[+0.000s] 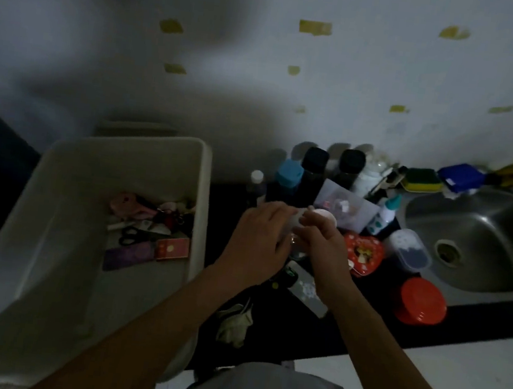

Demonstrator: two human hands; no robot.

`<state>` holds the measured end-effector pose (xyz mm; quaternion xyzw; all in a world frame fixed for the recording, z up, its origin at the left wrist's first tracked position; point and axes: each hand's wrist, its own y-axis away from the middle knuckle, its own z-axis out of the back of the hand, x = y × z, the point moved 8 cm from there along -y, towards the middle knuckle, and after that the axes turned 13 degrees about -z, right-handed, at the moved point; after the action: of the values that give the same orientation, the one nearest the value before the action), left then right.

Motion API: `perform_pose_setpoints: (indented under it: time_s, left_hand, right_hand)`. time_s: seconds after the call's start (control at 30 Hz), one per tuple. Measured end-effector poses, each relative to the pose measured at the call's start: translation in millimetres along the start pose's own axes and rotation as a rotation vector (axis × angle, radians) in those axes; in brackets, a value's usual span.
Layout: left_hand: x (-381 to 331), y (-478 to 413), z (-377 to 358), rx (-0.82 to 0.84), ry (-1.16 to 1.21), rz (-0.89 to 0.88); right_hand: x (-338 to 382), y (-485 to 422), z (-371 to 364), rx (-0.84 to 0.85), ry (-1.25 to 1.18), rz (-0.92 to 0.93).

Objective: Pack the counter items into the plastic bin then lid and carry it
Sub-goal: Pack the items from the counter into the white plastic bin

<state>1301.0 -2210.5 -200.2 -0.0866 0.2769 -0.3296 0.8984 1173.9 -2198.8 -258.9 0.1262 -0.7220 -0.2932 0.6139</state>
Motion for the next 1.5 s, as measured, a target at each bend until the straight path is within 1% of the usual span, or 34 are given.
perform_pose_setpoints:
  time_s: [0.17, 0.27, 0.4, 0.47, 0.57, 0.7, 0.77, 0.87, 0.97, 1.1, 1.17, 1.27, 1.4, 1.5]
  left_hand:
    - [-6, -1, -60, 0.106, 0.046, 0.031]
    - [0, 7, -100, 0.184, 0.085, 0.115]
    - [10, 29, -157, 0.317, 0.060, 0.221]
    - [17, 42, -179, 0.366, 0.103, 0.262]
    - [34, 56, -195, 0.371, 0.170, 0.359]
    - [54, 68, -209, 0.384, 0.149, 0.462]
    - [58, 69, -216, 0.410, 0.151, 0.500]
    - [59, 73, -229, 0.470, 0.158, 0.527]
    - [60, 78, -240, 0.514, 0.141, 0.567]
    - [58, 74, -245, 0.563, 0.105, 0.630]
    - [56, 73, -246, 0.546, 0.138, 0.690]
    - [56, 70, -239, 0.412, 0.194, 0.762]
    - [46, 68, -220, 0.220, 0.293, 0.744]
    - [42, 68, -205, 0.151, 0.330, 0.770]
  right_hand:
    - [-27, -17, 57, -0.040, -0.007, -0.060]
    - [-49, -31, 79, -0.027, 0.050, -0.081]
    - [-94, -43, 99, -0.038, 0.078, -0.206]
    - [-114, -49, 108, -0.051, 0.099, -0.260]
    - [-139, -57, 119, -0.075, 0.141, -0.331]
    - [-161, -58, 131, -0.104, 0.220, -0.361]
    - [-167, -60, 136, -0.130, 0.282, -0.356]
    - [-175, -62, 142, -0.193, 0.326, -0.407]
    - [-182, -63, 147, -0.223, 0.282, -0.427]
    - [-187, -68, 140, -0.175, 0.172, -0.463]
    - [-189, -69, 138, -0.167, 0.132, -0.488]
    - [-187, -69, 138, -0.172, 0.075, -0.499]
    - [-177, -68, 143, -0.171, 0.129, -0.443]
    - [-167, -68, 143, -0.160, 0.162, -0.388]
